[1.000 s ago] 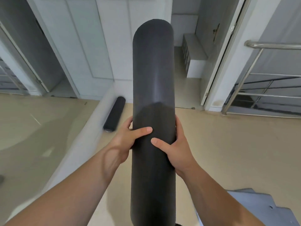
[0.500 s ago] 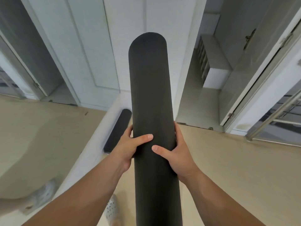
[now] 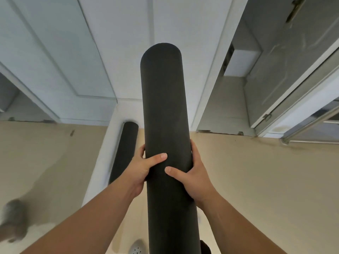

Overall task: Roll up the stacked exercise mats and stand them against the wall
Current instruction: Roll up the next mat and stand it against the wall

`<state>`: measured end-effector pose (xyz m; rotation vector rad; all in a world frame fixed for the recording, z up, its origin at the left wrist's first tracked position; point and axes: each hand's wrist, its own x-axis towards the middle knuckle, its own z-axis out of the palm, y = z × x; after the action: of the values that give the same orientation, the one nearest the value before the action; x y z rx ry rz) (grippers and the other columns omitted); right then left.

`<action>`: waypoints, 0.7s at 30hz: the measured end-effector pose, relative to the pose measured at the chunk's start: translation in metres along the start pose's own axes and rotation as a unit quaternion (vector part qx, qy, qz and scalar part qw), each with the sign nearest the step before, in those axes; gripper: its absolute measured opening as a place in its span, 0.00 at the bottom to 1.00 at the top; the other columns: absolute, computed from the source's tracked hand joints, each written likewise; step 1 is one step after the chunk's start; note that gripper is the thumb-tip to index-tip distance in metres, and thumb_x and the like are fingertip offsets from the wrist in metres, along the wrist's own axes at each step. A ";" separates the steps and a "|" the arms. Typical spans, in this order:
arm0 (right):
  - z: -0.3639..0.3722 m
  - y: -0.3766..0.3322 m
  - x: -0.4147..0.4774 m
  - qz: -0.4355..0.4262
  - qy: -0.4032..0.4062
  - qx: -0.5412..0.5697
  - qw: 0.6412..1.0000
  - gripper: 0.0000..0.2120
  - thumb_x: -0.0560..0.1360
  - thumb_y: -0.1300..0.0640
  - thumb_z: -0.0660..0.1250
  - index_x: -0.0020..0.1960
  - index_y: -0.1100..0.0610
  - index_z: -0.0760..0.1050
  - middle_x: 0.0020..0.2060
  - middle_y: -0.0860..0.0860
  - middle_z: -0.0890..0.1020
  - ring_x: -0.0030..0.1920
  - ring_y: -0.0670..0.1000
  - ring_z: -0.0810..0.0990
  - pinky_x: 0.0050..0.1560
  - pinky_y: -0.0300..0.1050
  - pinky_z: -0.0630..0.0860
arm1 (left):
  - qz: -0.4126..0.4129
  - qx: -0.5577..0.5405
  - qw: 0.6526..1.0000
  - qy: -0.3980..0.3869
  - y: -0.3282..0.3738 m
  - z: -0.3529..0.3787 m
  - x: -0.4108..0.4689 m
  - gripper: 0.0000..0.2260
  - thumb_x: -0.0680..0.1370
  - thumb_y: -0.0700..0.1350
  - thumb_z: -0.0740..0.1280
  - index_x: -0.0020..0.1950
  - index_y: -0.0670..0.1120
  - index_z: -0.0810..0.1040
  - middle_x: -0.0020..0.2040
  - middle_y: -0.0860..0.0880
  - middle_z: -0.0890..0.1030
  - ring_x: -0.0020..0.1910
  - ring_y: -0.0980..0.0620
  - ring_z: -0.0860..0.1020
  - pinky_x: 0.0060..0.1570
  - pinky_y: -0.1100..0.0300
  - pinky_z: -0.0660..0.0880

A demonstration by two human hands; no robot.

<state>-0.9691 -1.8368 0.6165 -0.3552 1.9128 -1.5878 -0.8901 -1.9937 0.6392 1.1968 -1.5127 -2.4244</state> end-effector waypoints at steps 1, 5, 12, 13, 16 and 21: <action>0.002 0.007 0.021 0.005 -0.004 0.005 1.000 0.51 0.65 0.43 0.84 0.78 0.31 0.57 0.67 0.35 0.76 0.65 0.46 0.80 0.63 0.55 0.82 | -0.005 -0.001 1.000 0.007 0.001 -0.003 0.021 0.41 0.63 0.50 0.81 0.74 0.56 0.69 0.60 0.52 0.83 0.57 0.48 0.82 0.46 0.55 0.79; 0.009 0.042 0.105 0.024 -0.023 0.019 0.999 0.50 0.66 0.48 0.84 0.78 0.34 0.59 0.67 0.37 0.78 0.64 0.46 0.81 0.62 0.54 0.82 | -0.014 -0.002 0.998 0.053 -0.006 -0.016 0.109 0.42 0.66 0.49 0.82 0.75 0.58 0.64 0.61 0.52 0.81 0.57 0.47 0.81 0.48 0.53 0.79; 0.058 0.167 0.248 0.066 -0.016 0.039 0.997 0.51 0.66 0.50 0.84 0.79 0.34 0.58 0.65 0.36 0.79 0.64 0.45 0.81 0.62 0.53 0.82 | -0.050 0.008 0.996 0.074 -0.066 -0.081 0.286 0.43 0.63 0.49 0.81 0.74 0.58 0.64 0.62 0.49 0.80 0.57 0.46 0.81 0.47 0.54 0.78; 0.069 0.192 0.268 0.069 -0.011 0.040 0.997 0.52 0.66 0.49 0.85 0.79 0.34 0.58 0.65 0.36 0.78 0.64 0.45 0.81 0.62 0.53 0.82 | -0.054 0.012 0.996 0.071 -0.080 -0.094 0.314 0.43 0.63 0.49 0.81 0.74 0.58 0.63 0.62 0.49 0.79 0.57 0.46 0.81 0.47 0.54 0.78; 0.101 0.275 0.324 0.085 0.002 0.049 0.995 0.51 0.67 0.49 0.84 0.79 0.34 0.58 0.64 0.35 0.79 0.63 0.43 0.81 0.62 0.51 0.83 | -0.075 0.033 0.994 0.066 -0.132 -0.133 0.395 0.38 0.69 0.48 0.80 0.73 0.59 0.62 0.60 0.51 0.78 0.56 0.47 0.79 0.44 0.55 0.77; 0.144 0.415 0.390 0.101 0.016 0.045 0.994 0.49 0.64 0.46 0.84 0.77 0.34 0.61 0.64 0.39 0.80 0.63 0.47 0.82 0.61 0.54 0.83 | -0.106 0.047 0.991 0.067 -0.233 -0.193 0.509 0.33 0.72 0.48 0.78 0.70 0.60 0.63 0.58 0.50 0.79 0.55 0.47 0.80 0.45 0.53 0.77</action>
<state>-1.1083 -2.0716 0.0965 -0.0954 1.8304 -1.5475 -1.0462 -2.2256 0.1174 1.5803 -1.5500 -2.3594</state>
